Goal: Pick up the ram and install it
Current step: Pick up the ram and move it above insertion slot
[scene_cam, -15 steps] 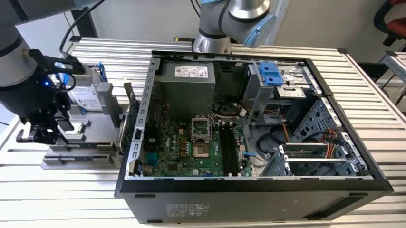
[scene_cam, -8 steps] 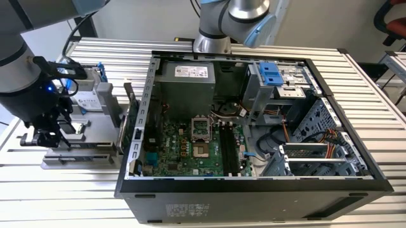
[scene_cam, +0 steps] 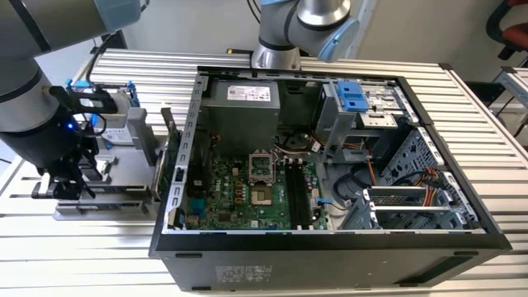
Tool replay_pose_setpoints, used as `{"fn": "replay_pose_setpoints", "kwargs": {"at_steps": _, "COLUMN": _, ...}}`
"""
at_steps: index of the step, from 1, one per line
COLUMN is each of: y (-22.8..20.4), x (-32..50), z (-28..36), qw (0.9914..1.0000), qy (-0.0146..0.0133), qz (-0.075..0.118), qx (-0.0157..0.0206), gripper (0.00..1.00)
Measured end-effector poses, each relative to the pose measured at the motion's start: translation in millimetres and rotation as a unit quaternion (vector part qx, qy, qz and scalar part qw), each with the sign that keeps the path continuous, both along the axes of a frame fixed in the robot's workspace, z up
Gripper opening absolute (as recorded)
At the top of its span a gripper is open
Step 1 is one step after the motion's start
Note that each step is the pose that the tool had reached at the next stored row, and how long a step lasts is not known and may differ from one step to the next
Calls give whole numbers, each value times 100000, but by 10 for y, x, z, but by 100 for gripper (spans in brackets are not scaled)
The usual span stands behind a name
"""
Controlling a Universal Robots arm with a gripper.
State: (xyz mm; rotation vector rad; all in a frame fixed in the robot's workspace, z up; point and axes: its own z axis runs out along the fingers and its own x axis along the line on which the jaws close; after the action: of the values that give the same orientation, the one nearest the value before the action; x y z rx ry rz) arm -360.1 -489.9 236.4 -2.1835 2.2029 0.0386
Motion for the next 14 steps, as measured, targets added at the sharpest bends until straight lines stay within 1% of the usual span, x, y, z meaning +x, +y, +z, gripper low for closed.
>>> {"fn": "replay_pose_setpoints", "kwargs": {"at_steps": 2, "y": -29, "x": 0, "z": -23, "qw": 100000, "qy": -4, "qz": -195, "qx": 3, "gripper": 100}}
{"fn": "replay_pose_setpoints", "kwargs": {"at_steps": 5, "y": -56, "x": 0, "z": -61, "qw": 99998, "qy": -10, "qz": -584, "qx": 6, "gripper": 100}}
{"fn": "replay_pose_setpoints", "kwargs": {"at_steps": 8, "y": -64, "x": 2, "z": -99, "qw": 99992, "qy": -6, "qz": -1297, "qx": 7, "gripper": 100}}
{"fn": "replay_pose_setpoints", "kwargs": {"at_steps": 14, "y": -64, "x": 51, "z": -191, "qw": 99990, "qy": 10, "qz": -1388, "qx": -1, "gripper": 100}}
